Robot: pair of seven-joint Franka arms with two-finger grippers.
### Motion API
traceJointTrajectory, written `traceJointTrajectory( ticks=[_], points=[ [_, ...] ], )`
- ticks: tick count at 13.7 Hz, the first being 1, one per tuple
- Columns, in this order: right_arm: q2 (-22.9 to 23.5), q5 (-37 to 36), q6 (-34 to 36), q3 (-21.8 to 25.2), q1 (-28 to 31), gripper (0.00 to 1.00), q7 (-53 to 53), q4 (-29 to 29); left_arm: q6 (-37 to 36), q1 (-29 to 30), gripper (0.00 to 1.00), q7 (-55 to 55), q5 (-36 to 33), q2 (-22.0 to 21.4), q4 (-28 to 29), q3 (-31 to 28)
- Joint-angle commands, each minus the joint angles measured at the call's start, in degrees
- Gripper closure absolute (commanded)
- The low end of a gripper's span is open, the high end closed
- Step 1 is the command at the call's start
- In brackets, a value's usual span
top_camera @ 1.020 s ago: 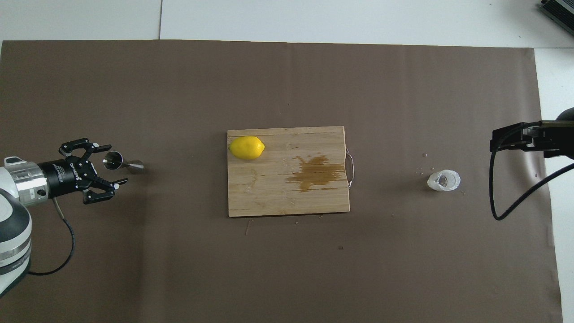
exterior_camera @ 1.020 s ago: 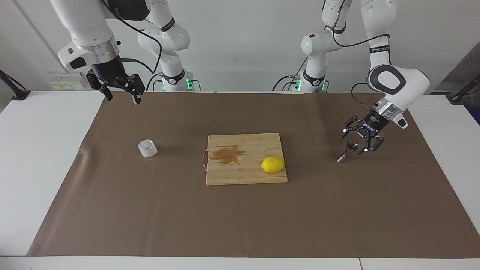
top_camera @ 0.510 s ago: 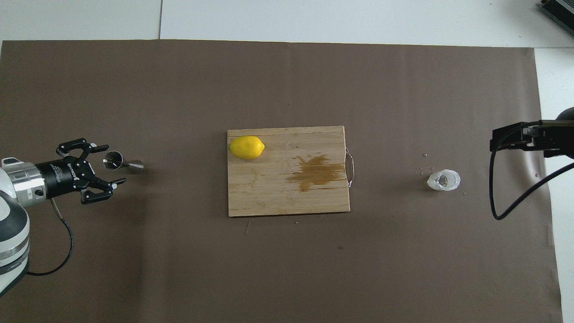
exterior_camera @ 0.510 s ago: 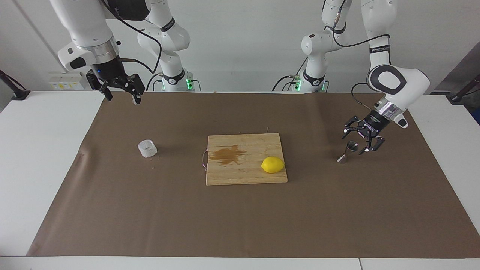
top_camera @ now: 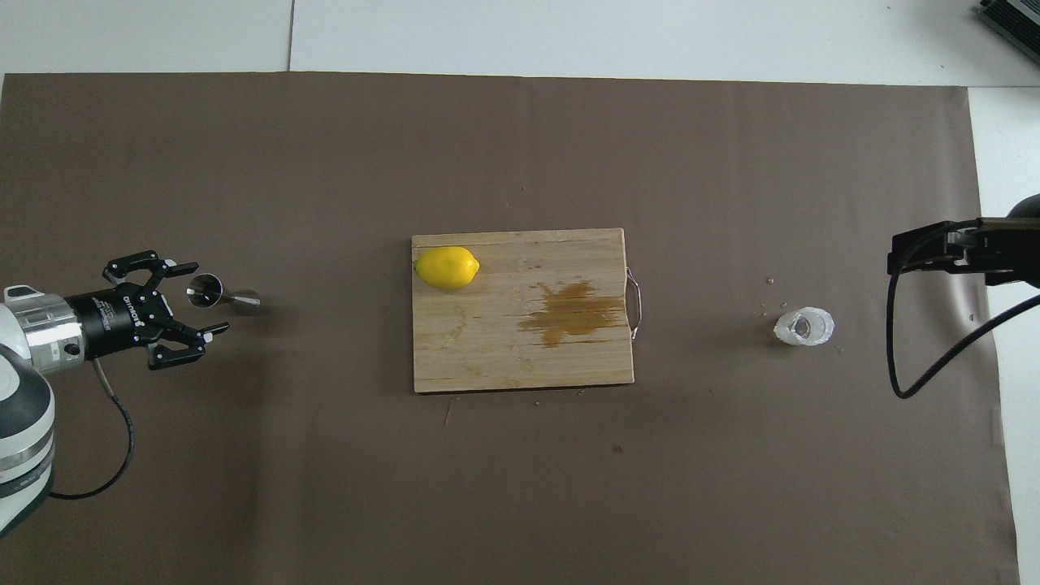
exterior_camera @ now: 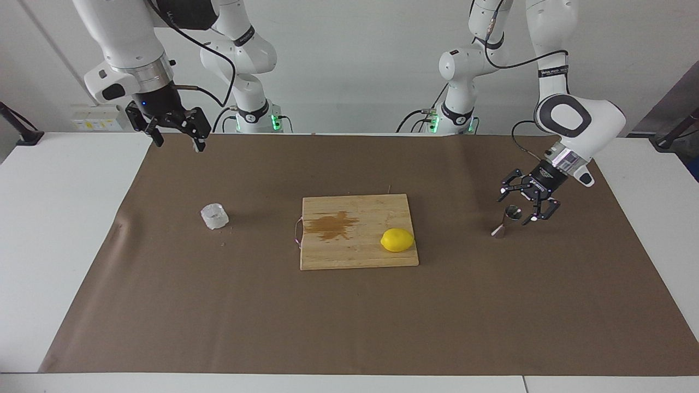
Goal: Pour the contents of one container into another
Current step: 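Reach the left gripper to the small metal cup and grasp it, then lift the metal cup with the left gripper and carry it over the board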
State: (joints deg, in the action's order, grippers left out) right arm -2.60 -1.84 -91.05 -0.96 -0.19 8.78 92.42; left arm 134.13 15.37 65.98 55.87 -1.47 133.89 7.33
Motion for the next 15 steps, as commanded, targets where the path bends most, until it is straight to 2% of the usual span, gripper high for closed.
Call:
traceJointTrajectory(
  ticks=[1, 3, 5, 6, 11, 13, 15],
  points=[
    [-1.09, 0.6, -0.1, -0.27, 0.71, 0.0, -1.05, 1.18, 0.79, -0.43, 0.1, 0.46, 1.17, -0.99, 1.38, -0.12],
    [-1.09, 0.6, -0.1, -0.27, 0.71, 0.0, -1.05, 1.18, 0.79, -0.26, 0.43, 0.46, 1.17, -0.99, 1.29, -0.12],
    [-1.09, 0.6, -0.1, -0.27, 0.71, 0.0, -1.05, 1.18, 0.96, -0.69, 0.84, 0.46, 1.17, -0.91, 1.29, -0.21],
    [-1.09, 0.6, -0.1, -0.27, 0.71, 0.0, -1.05, 1.18, 0.96, -0.78, 1.0, 0.46, 1.17, -0.91, 1.29, -0.12],
    [-1.09, 0.6, -0.1, -0.27, 0.71, 0.0, -1.05, 1.18, -0.87, -0.78, 1.0, 1.25, 1.17, -0.38, -1.25, -0.12],
    [-1.09, 0.6, -0.1, -0.27, 0.71, 0.0, -1.05, 1.18, -6.3, -1.04, 1.0, 4.23, 0.82, 0.94, -6.07, -0.12],
    [-1.09, 0.6, -0.1, -0.27, 0.71, 0.0, -1.05, 1.18, -9.22, -4.02, 1.0, 5.99, 0.64, 1.03, -9.42, -0.03]
  ],
)
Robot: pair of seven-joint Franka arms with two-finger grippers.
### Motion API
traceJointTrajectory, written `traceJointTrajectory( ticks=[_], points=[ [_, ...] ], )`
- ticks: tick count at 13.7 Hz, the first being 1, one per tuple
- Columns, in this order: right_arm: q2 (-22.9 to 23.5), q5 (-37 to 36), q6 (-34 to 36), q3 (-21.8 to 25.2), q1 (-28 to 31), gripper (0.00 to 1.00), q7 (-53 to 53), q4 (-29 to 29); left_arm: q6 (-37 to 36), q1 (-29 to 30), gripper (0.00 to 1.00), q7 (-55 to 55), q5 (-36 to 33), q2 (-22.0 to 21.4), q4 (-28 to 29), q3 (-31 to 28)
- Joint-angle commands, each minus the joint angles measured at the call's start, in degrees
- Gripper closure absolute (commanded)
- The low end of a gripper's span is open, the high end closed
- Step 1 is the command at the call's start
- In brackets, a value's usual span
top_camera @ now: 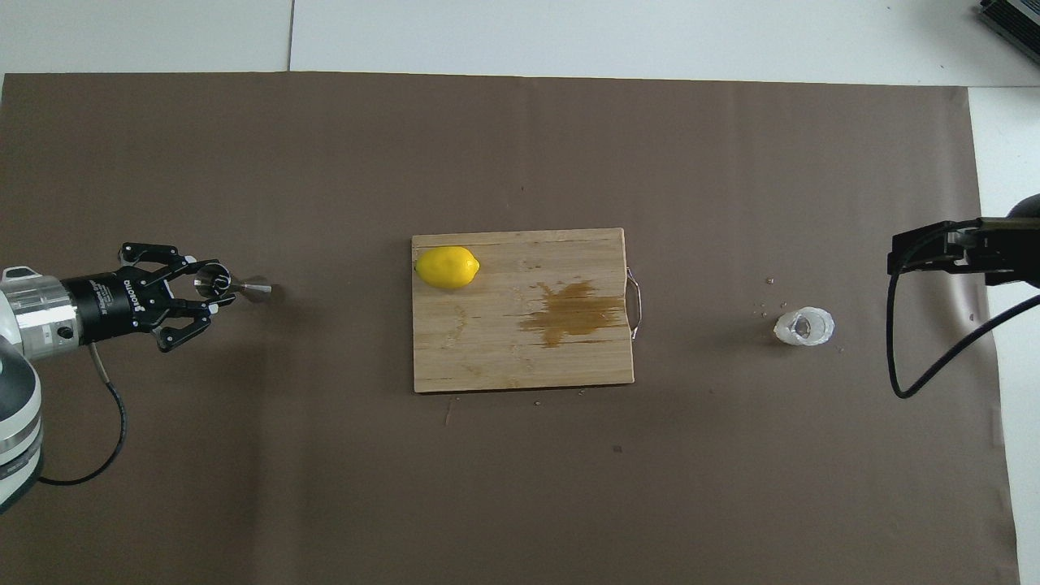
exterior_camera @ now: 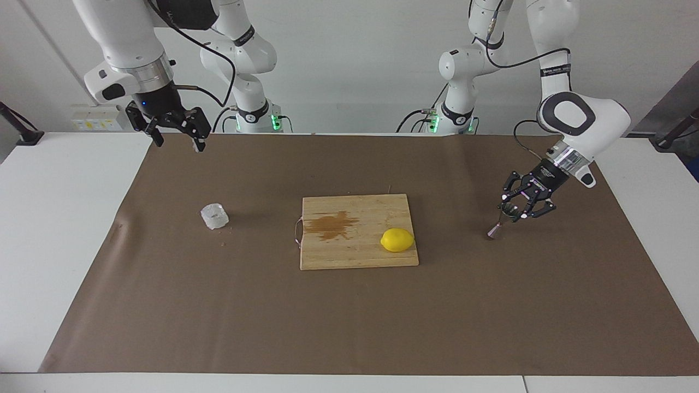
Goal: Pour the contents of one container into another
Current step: 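Lift the metal cup with the left gripper and carry it over the board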
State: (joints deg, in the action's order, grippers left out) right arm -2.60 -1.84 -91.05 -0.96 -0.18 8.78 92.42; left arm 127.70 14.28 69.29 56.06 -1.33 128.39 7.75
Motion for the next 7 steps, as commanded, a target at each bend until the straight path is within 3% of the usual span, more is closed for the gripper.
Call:
traceJointTrajectory(
  ticks=[1, 7],
  points=[
    [-1.09, 0.6, -0.1, -0.27, 0.71, 0.0, -1.05, 1.18, -3.16, -4.51, 1.0, 5.04, 0.28, 0.98, -5.5, -0.46],
    [-1.09, 0.6, -0.1, -0.27, 0.71, 0.0, -1.05, 1.18, -1.32, -17.25, 1.0, 19.72, -0.42, 2.56, -12.19, -0.28]
  ],
)
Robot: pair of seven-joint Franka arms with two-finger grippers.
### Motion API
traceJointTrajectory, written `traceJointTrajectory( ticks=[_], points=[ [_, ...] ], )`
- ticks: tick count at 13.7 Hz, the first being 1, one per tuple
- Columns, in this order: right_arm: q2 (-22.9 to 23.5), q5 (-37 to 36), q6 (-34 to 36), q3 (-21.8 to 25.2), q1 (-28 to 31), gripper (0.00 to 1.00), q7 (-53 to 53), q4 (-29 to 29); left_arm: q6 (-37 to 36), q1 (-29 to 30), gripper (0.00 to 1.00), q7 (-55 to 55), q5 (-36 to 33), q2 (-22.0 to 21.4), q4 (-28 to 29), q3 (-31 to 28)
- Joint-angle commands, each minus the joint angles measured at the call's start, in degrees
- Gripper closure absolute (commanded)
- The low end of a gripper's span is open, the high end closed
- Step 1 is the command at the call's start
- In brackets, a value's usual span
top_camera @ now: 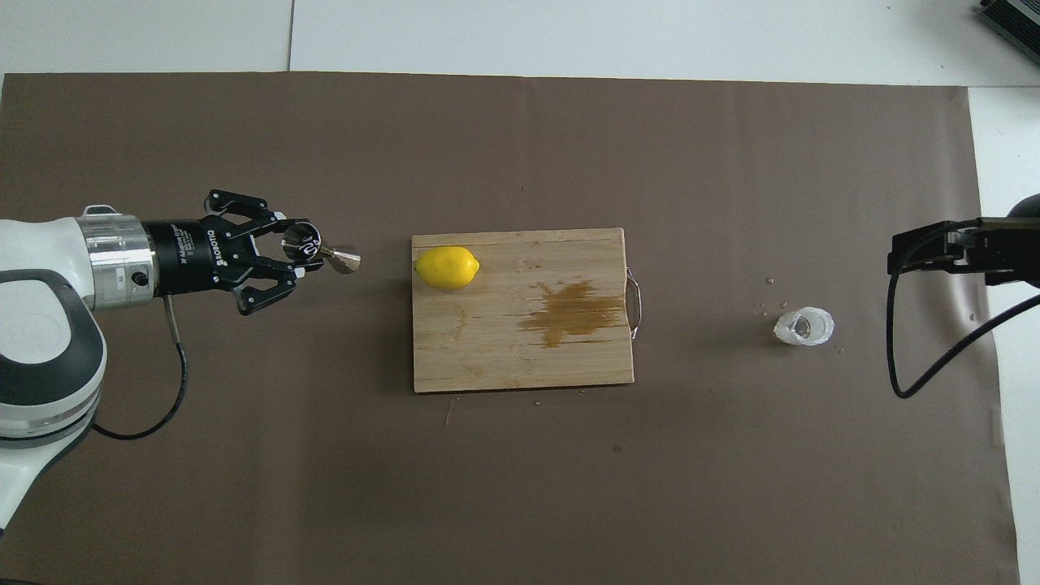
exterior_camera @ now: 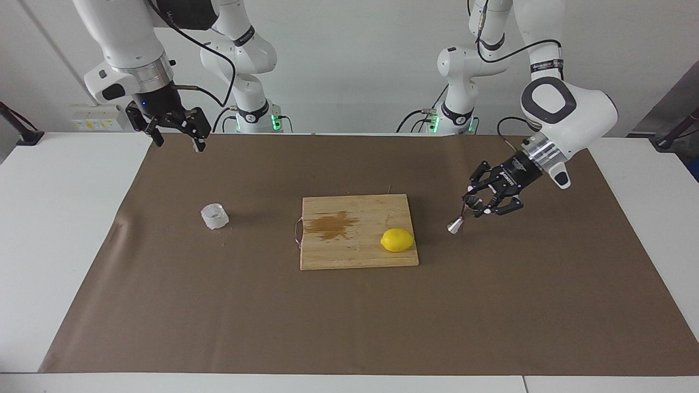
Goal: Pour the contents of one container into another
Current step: 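Lift the metal cup with the left gripper and carry it over the board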
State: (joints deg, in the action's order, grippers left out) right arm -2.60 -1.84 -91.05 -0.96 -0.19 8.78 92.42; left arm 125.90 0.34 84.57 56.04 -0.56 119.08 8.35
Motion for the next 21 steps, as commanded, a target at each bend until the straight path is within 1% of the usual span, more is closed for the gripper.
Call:
traceJointTrajectory(
  ticks=[1, 2, 4, 6, 9, 11, 13, 14, 16, 20, 21],
  points=[
    [-1.09, 0.6, -0.1, -0.27, 0.71, 0.0, -1.05, 1.18, 2.75, -5.59, 1.0, 7.59, -0.41, 2.57, -3.59, -0.88],
    [-1.09, 0.6, -0.1, -0.27, 0.71, 0.0, -0.96, 1.18, 5.82, -8.4, 1.0, 10.49, -0.41, 3.01, -3.85, -0.79],
    [-1.09, 0.6, -0.1, -0.27, 0.71, 0.0, -1.05, 1.18, 15.64, -15.77, 1.0, 16.21, -0.32, 4.24, -3.42, -0.79],
    [-1.09, 0.6, -0.1, -0.27, 0.71, 0.0, -1.05, 1.18, 23.83, -22.28, 1.0, 20.96, -0.23, 5.03, -3.06, -0.7],
    [-1.09, 0.6, -0.1, -0.36, 0.71, 0.0, -1.05, 1.18, 32.28, -30.38, 1.0, 26.42, -0.23, 5.91, -2.89, -0.79],
    [-1.09, 0.6, -0.1, -0.27, 0.71, 0.0, -1.05, 1.18, 36.59, -33.99, 1.0, 28.44, -0.14, 6.61, -2.19, -0.7],
    [-1.09, 0.6, -0.1, -0.36, 0.71, 0.0, -1.05, 1.18, 38.54, -36.02, 1.0, 29.33, -0.14, 8.11, -2.54, -0.79],
    [-1.09, 0.6, -0.1, -0.27, 0.71, 0.0, -1.05, 1.18, 38.98, -37.85, 1.0, 29.25, -0.23, 9.85, -2.8, -0.79],
    [-1.09, 0.6, -0.1, -0.27, 0.71, 0.0, -1.05, 1.18, 43.01, -40.06, 1.0, 29.24, -0.23, 12.5, -2.8, -0.79],
    [-1.09, 0.6, -0.1, -0.27, 0.71, 0.0, -1.05, 1.18, 43.38, -41.38, 1.0, 29.07, -0.32, 13.21, -2.8, -0.79],
    [-1.09, 0.6, -0.1, -0.27, 0.71, 0.0, -1.05, 1.18, 43.47, -41.91, 1.0, 28.72, -0.58, 14.0, -2.37, -0.79]
  ],
)
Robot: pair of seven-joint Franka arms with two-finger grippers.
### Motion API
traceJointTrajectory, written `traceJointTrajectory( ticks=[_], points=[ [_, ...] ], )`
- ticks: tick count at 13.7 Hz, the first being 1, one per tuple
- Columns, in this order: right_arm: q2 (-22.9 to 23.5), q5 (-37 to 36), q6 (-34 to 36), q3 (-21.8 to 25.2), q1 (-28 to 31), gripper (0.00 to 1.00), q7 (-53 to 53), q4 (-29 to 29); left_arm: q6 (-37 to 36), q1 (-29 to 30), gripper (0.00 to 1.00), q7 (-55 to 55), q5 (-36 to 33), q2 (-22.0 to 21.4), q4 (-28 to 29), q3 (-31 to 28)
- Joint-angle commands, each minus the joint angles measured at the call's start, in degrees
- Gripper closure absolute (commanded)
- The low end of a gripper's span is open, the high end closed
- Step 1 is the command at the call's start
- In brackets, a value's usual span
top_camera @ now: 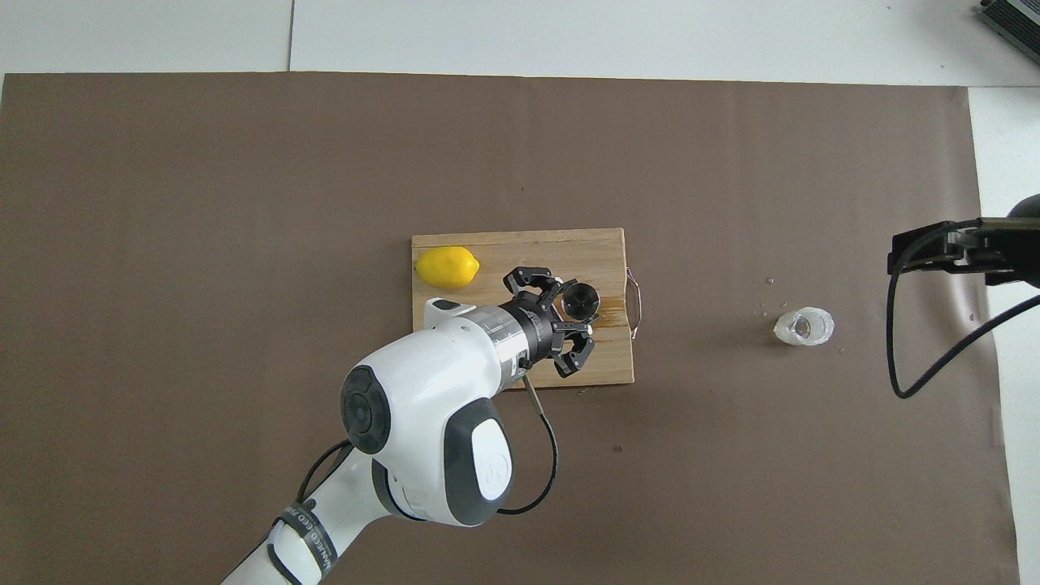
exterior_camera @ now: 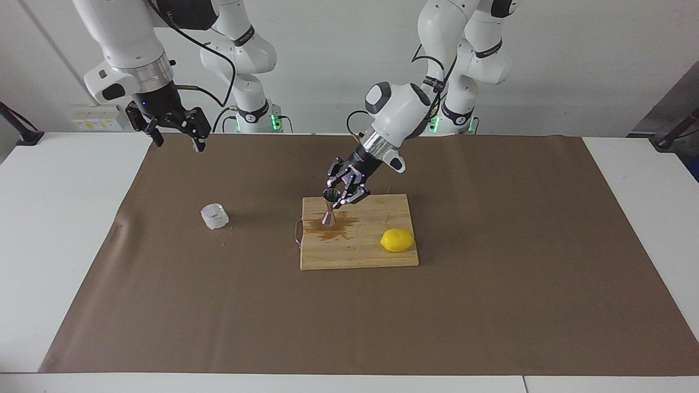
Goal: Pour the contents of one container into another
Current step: 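Lift the metal cup with the left gripper and carry it over the board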
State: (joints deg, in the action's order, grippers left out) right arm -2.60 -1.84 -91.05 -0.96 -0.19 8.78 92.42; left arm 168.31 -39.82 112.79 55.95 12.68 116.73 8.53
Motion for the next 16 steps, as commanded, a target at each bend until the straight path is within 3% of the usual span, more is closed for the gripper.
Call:
traceJointTrajectory(
  ticks=[1, 8, 9, 11, 12, 13, 14, 16],
  points=[
    [-1.09, 0.6, -0.1, -0.27, 0.71, 0.0, -1.05, 1.18, 1.06, -2.53, 1.0, 0.41, -0.93, 0.94, 0.07, -1.06],
    [-1.09, 0.6, -0.1, -0.27, 0.71, 0.0, -1.05, 1.18, 1.06, -2.72, 0.95, 0.15, -2.06, 1.73, 0.16, -1.15],
    [-1.09, 0.6, -0.1, -0.27, 0.71, 0.0, -1.05, 1.18, 1.06, -2.72, 0.87, 0.15, -3.29, 2.08, 0.34, -1.15],
    [-1.09, 0.6, -0.1, -0.36, 0.71, 0.0, -1.05, 1.18, 0.97, -2.72, 0.82, 0.15, -3.39, 2.08, 1.04, -1.15],
    [-1.18, 0.6, 0.43, -0.27, 0.71, 0.0, -0.96, 1.27, 0.97, -2.72, 0.67, 0.06, -3.48, 2.08, 1.13, -1.15],
    [-1.53, 0.6, 2.0, -0.27, 0.8, 0.0, -1.05, 1.36, 0.97, -2.72, 0.3, 0.06, -3.48, 2.08, 1.13, -1.15],
    [-1.53, 0.6, 2.45, -0.27, 0.8, 0.0, -1.05, 1.36, 0.79, -2.72, 0.0, 0.14, -3.48, 2.08, 0.95, -1.23],
    [-1.53, 0.6, 2.28, -0.27, 0.71, 0.0, -1.05, 1.27, 0.53, -2.72, 0.0, -0.12, -3.57, 1.91, 0.95, -1.32]
  ],
)
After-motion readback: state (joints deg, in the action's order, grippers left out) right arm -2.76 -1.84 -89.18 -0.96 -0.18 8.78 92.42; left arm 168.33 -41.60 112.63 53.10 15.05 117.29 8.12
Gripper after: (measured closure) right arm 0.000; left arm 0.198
